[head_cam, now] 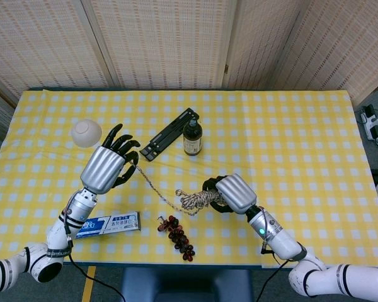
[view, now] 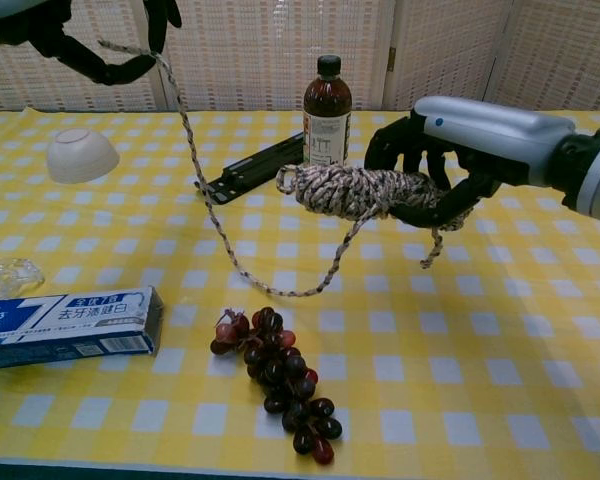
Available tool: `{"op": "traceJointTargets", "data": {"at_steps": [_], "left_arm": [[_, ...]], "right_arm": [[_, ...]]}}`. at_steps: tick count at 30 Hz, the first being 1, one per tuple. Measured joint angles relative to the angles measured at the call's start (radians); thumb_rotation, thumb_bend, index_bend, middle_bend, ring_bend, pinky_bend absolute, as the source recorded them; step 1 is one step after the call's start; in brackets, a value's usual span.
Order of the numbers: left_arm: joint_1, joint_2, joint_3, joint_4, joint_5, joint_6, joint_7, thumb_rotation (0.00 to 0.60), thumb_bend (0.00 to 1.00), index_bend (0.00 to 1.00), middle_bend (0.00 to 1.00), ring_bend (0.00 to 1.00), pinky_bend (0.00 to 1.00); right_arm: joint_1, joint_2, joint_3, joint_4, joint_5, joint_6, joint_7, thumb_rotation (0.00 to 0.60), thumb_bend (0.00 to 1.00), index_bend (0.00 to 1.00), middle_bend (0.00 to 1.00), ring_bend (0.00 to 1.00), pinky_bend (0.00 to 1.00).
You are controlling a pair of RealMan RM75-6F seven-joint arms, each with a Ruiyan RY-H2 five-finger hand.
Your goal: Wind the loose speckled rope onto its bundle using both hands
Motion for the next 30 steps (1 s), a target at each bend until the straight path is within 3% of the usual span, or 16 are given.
{"op": "traceJointTargets", "data": {"at_steps": [4,16,24,30], "left_arm": [[-0.004,0.026,-0.012,-0.080,0.007,0.002,0.036,0.600,0.52,0.70,0.37,0.25,0.00],[-0.072,0.003,-0.065,-0.145,-0.066,-0.062,0.128,0.600,0.52,0.70,0.37,0.23,0.00],[-0.099,0.000,-0.087,-0.252,-0.078,-0.080,0.090,0.600,0.52,0.70,0.37,0.21,0.00],[-0.080,0.025,-0.061,-0.318,-0.042,-0.073,0.025,0.600,0.52,0.70,0.37,0.20,0.00]], "right_arm": [[0.022,-0.043,0.001,-0.001,0.036,-0.032,-0.028,0.600,0.70,0.79,0.69,0.72,0.60],[0.063,-0.128,0.009,-0.016,0.077,-0.064,-0.024,0.600,0.70,0.80,0.69,0.73,0.61],[0.113,-0.239,0.078,0.040,0.217,-0.081,-0.038,0.600,0.72,0.81,0.69,0.73,0.62],[0.127,-0.342,0.140,0.116,0.287,-0.016,-0.018,0.600,0.74,0.82,0.70,0.74,0.63]]}}
